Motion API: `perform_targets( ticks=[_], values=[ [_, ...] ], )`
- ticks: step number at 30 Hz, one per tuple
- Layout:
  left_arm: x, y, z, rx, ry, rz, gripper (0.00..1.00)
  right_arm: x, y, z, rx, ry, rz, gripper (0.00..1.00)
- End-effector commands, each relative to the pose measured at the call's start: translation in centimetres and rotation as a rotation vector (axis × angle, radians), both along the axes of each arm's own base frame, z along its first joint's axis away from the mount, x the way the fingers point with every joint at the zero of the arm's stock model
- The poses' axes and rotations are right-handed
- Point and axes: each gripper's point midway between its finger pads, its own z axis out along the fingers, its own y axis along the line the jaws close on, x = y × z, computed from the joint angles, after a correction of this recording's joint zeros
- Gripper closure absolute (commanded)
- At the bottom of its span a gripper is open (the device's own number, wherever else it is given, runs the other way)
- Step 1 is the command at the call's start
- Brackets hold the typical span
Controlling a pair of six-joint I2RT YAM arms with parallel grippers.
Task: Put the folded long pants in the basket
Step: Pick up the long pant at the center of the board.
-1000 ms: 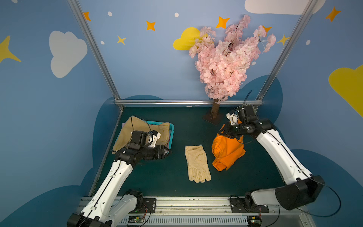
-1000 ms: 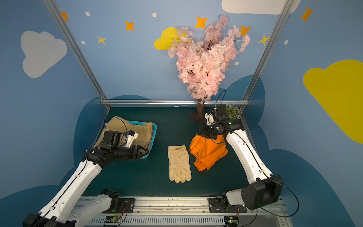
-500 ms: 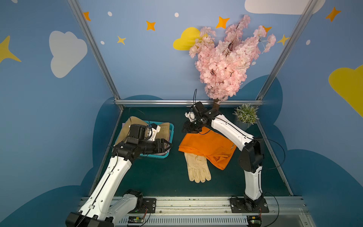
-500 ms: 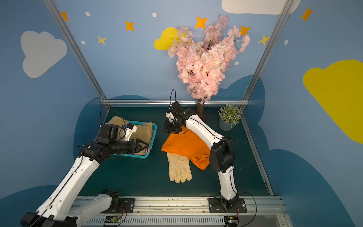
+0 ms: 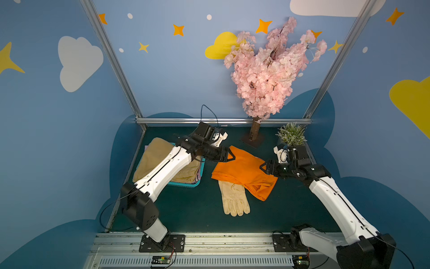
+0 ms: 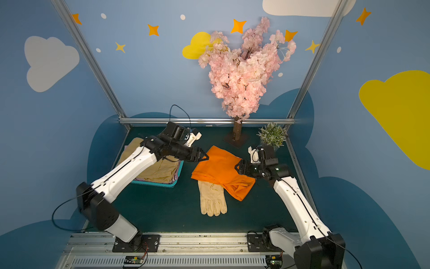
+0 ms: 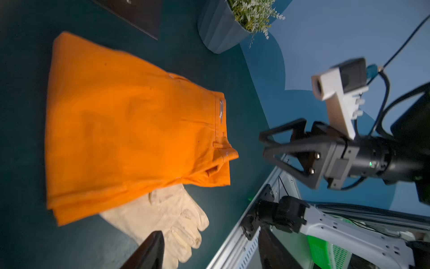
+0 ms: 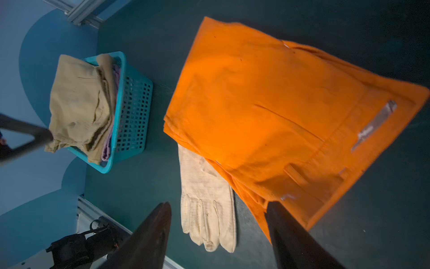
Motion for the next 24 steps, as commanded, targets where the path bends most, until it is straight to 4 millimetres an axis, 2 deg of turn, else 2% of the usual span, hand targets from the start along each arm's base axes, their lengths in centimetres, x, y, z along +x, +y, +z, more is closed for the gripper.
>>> perform_targets(
  ticks=[1, 4, 6, 10, 14, 20, 22, 24],
  values=[
    [3.5, -0.8, -5.5, 0.158, 0.060, -0.020, 0.33, 0.0, -1.1, -1.2, 0.038, -0.015, -0.029, 0.29],
    [7.2, -1.1, -10.2, 0.250, 0.129, -0.011, 0.35, -0.7, -1.9, -2.9, 0.071, 0.046, -0.068, 0.29],
    [9.1, -0.3, -13.0, 0.332, 0.150, 0.012, 0.35, -1.1, -2.0, -3.3, 0.092, 0.066, -0.074, 0.29],
    [12.3, 1.4, -15.8, 0.450, 0.123, 0.055, 0.34, -1.3, -2.0, -3.8, 0.100, 0.077, -0.069, 0.29],
    [14.6, 2.7, -18.0, 0.483, 0.116, 0.094, 0.32, -1.4, -2.0, -4.1, 0.105, 0.100, -0.066, 0.30],
    [16.1, 3.8, -19.6, 0.503, 0.107, 0.120, 0.32, -1.7, -1.7, -4.6, 0.112, 0.134, -0.047, 0.30],
    [15.7, 3.0, -19.9, 0.450, 0.137, 0.091, 0.33, -1.8, -1.7, -4.7, 0.111, 0.140, -0.046, 0.30],
    [14.5, 1.3, -20.2, 0.348, 0.203, 0.031, 0.36, -1.8, -2.0, -4.8, 0.102, 0.138, -0.054, 0.30]
  ],
)
